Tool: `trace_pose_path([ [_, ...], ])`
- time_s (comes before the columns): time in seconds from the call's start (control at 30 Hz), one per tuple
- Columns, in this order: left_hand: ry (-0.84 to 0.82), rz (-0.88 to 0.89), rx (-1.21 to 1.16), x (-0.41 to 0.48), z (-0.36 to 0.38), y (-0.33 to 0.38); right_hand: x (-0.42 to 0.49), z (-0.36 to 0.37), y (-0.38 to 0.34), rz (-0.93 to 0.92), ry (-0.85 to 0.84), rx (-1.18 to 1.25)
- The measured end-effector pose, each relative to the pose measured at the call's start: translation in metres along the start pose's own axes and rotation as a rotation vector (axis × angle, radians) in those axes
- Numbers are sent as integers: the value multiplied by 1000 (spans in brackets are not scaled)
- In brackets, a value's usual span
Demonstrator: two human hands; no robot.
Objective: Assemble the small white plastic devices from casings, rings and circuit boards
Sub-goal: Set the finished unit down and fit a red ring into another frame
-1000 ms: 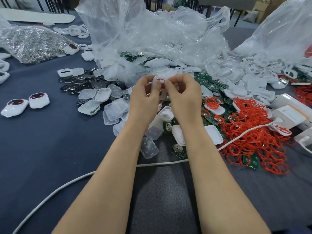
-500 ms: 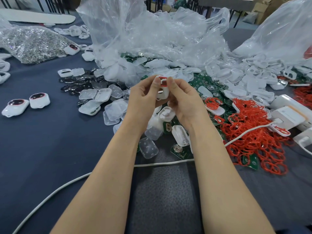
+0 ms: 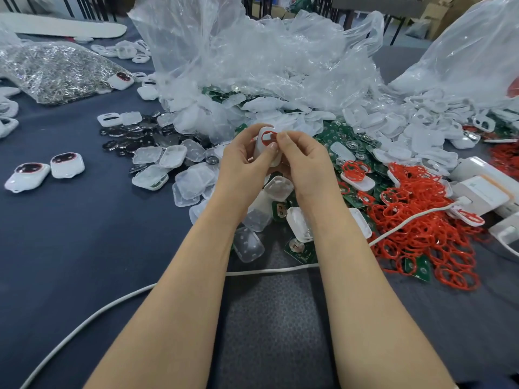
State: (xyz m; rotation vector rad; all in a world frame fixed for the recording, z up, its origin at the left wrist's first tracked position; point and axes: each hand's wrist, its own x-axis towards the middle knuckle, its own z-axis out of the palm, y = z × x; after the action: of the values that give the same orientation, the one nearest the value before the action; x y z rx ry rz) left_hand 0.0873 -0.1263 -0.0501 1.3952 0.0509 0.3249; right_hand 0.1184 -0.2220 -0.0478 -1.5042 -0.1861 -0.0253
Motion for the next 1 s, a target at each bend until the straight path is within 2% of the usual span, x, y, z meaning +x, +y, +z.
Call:
trace_pose_path([
  [0.17, -4, -7, 7, 0, 2, -1, -1, -1, 1, 14, -2, 5],
  [0.27, -62, -11, 7, -1, 4, -1, 0, -2, 0, -6, 45, -3],
  [0.4, -96, 31, 61, -2, 2, 0, 1, -3, -1, 38, 56, 93],
  [0.47, -48, 52, 73, -2, 2, 1, 2, -1, 0, 75, 33, 137],
  [0.57, 74, 89, 157, 0, 2, 0, 4, 0, -1, 114, 89, 143],
  [0.67, 174, 167, 365, -2, 1, -2, 1, 1, -2, -19, 104, -39],
  [0.73, 94, 201, 487, -5, 4, -1, -4, 5, -1, -108, 20, -130],
  [0.8, -37, 210, 534, -5, 8, -1, -3, 6, 0, -137, 19, -179],
  [0.9, -69, 154, 369, -3, 7, 2, 4, -3, 1, -33, 130, -146],
  [1.0, 46, 103, 210, -1, 4, 3, 6, -9, -1, 59, 179, -29],
])
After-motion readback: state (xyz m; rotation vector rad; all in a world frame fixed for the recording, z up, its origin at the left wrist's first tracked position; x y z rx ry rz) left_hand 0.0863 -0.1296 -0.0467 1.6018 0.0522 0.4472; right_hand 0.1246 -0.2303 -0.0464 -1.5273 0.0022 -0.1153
